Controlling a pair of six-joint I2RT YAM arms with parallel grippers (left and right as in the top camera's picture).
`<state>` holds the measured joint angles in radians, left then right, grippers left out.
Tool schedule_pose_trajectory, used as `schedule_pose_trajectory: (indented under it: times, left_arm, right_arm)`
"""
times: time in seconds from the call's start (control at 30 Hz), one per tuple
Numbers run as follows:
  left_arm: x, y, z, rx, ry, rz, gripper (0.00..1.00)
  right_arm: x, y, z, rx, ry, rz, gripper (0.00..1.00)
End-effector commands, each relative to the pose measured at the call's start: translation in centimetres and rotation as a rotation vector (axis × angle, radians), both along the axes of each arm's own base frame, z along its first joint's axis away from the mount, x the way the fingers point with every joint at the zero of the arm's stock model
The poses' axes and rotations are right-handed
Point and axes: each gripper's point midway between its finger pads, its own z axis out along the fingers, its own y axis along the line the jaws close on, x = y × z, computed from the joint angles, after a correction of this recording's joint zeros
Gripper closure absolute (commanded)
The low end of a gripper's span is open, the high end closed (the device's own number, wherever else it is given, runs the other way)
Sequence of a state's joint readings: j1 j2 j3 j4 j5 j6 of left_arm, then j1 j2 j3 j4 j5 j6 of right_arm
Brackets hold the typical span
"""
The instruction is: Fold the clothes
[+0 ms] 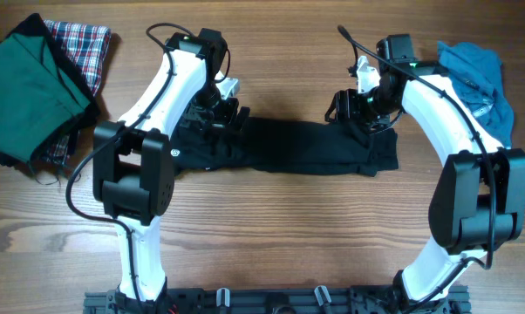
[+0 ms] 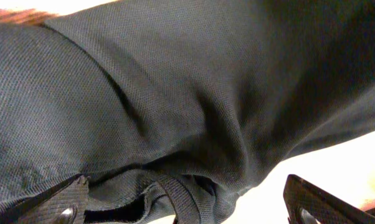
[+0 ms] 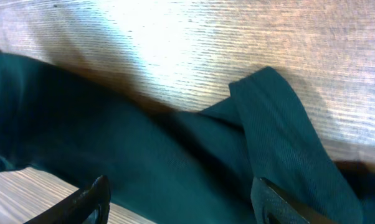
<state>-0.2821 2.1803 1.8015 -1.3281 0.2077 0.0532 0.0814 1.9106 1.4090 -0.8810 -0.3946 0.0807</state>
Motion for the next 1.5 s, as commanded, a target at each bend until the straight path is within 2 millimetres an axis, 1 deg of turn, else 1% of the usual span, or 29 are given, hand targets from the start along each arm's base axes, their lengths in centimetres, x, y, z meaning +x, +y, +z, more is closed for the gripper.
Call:
schedule_pose_trajectory:
  times: [0.0, 0.07, 0.13, 0.17, 0.2, 0.27, 0.37, 0.43, 0.57, 0.63, 0.7, 0.8, 0.87, 0.93, 1.1, 1.23, 1.33, 1.4, 1.47]
  left_arm:
    - [0.6, 0.2, 2.2, -0.014, -0.06, 0.053, 0.0]
    - [1.5, 0.6, 3.8, -0.027, -0.122, 0.087, 0.0]
    - [2.3, 1.4, 6.0, -0.047, -0.194, 0.12, 0.0]
    - [2.5, 1.9, 6.8, -0.051, -0.214, 0.145, 0.0]
    - [2.6, 2.2, 7.1, -0.052, -0.221, 0.156, 0.0]
    - [2.7, 2.8, 7.3, -0.051, -0.222, 0.17, 0.0]
    - [2.9, 3.4, 7.3, -0.05, -0.225, 0.184, 0.0]
    - [3.0, 3.7, 7.3, -0.049, -0.226, 0.194, 0.0]
    - [3.2, 4.5, 7.3, -0.047, -0.227, 0.212, 0.0]
    - [3.3, 4.7, 7.3, -0.046, -0.227, 0.219, 0.0]
    - [3.3, 4.8, 7.3, -0.046, -0.227, 0.22, 0.0]
    - [3.5, 4.8, 7.3, -0.043, -0.236, 0.22, 0.0]
    - [3.8, 5.0, 7.3, -0.046, -0.247, 0.224, 0.0]
    - [4.0, 5.3, 7.4, -0.047, -0.254, 0.234, 0.0]
    - [4.3, 6.8, 7.4, -0.043, -0.257, 0.271, 0.0]
    - [4.5, 7.6, 7.5, -0.041, -0.259, 0.29, 0.0]
    - [4.5, 7.9, 7.7, -0.041, -0.265, 0.297, 0.0]
    - [4.5, 7.9, 7.7, -0.041, -0.264, 0.296, 0.0]
    - [4.4, 7.9, 7.7, -0.04, -0.26, 0.296, 0.0]
  right_arm:
    - [0.5, -2.2, 1.7, 0.0, 0.004, -0.128, 0.27]
    - [0.1, -4.0, 1.6, -0.002, 0.035, -0.174, 0.27]
    - [-0.9, -6.7, 1.3, -0.015, 0.089, -0.239, 0.22]
    - [-1.5, -8.3, 1.1, -0.029, 0.116, -0.277, 0.18]
    - [-1.9, -9.3, 1.0, -0.044, 0.132, -0.298, 0.14]
    - [-2.6, -11.0, 0.9, -0.055, 0.153, -0.311, 0.09]
    - [-3.6, -12.7, 0.2, -0.098, 0.178, -0.331, 0.02]
    - [-3.8, -13.2, -0.4, -0.12, 0.182, -0.336, 0.01]
    - [-3.4, -13.0, -1.0, -0.109, 0.141, -0.29, 0.01]
    - [-3.4, -12.8, -1.6, -0.101, 0.129, -0.279, 0.0]
    - [-3.8, -12.6, -2.7, -0.095, 0.121, -0.254, 0.0]
    - [-3.8, -11.4, -3.6, -0.035, 0.096, -0.224, 0.03]
    - [-3.7, -10.7, -3.7, 0.004, 0.07, -0.18, 0.04]
    - [-3.8, -10.5, -3.8, 0.013, 0.06, -0.156, 0.04]
    - [-4.2, -9.6, -4.6, 0.021, 0.058, -0.135, 0.04]
    - [-4.0, -9.0, -4.7, 0.019, 0.047, -0.115, 0.04]
    - [-3.7, -7.8, -4.7, 0.016, 0.029, -0.07, 0.04]
    - [-3.6, -7.0, -4.7, 0.015, 0.023, -0.046, 0.05]
    - [-3.7, -6.3, -4.7, 0.016, 0.027, -0.032, 0.1]
